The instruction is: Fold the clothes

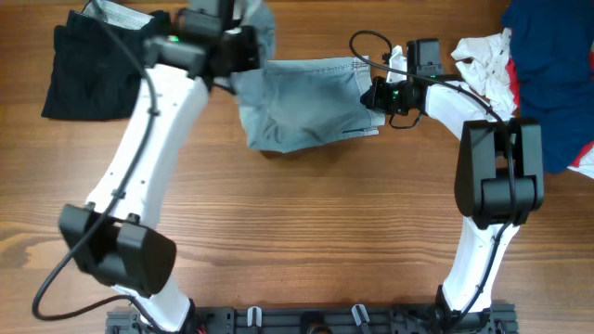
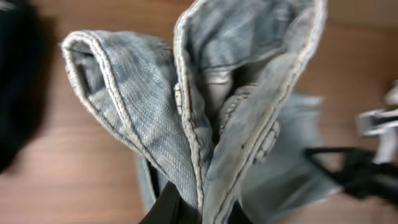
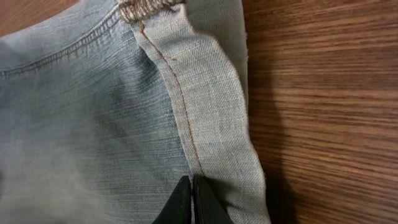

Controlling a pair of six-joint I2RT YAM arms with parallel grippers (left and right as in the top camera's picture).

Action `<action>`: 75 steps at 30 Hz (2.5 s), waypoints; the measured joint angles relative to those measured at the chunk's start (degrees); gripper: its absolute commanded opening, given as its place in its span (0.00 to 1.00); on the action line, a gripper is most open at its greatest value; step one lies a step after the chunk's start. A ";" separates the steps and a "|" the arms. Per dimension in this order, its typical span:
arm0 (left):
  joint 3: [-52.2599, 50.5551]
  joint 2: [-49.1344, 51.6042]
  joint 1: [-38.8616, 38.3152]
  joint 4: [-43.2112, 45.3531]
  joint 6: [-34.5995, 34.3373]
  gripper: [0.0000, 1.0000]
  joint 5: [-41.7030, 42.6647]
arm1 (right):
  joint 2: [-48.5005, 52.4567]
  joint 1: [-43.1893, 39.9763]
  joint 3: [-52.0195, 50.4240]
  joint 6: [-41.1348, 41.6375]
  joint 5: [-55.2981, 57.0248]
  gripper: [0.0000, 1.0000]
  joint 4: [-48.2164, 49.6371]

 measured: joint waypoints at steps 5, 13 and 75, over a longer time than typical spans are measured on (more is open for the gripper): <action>0.15 3.63 -5.99 5.25 -7.15 0.04 -0.02 | 0.11 0.00 0.17 0.00 -0.15 0.04 -0.02; 0.24 11.93 -11.80 10.62 -13.07 0.05 -0.02 | 0.15 -0.02 0.17 0.00 -0.42 0.04 0.02; 1.64 4.20 4.83 -9.09 -10.40 1.00 -1.31 | -4.26 0.90 2.64 -4.26 6.29 0.16 2.78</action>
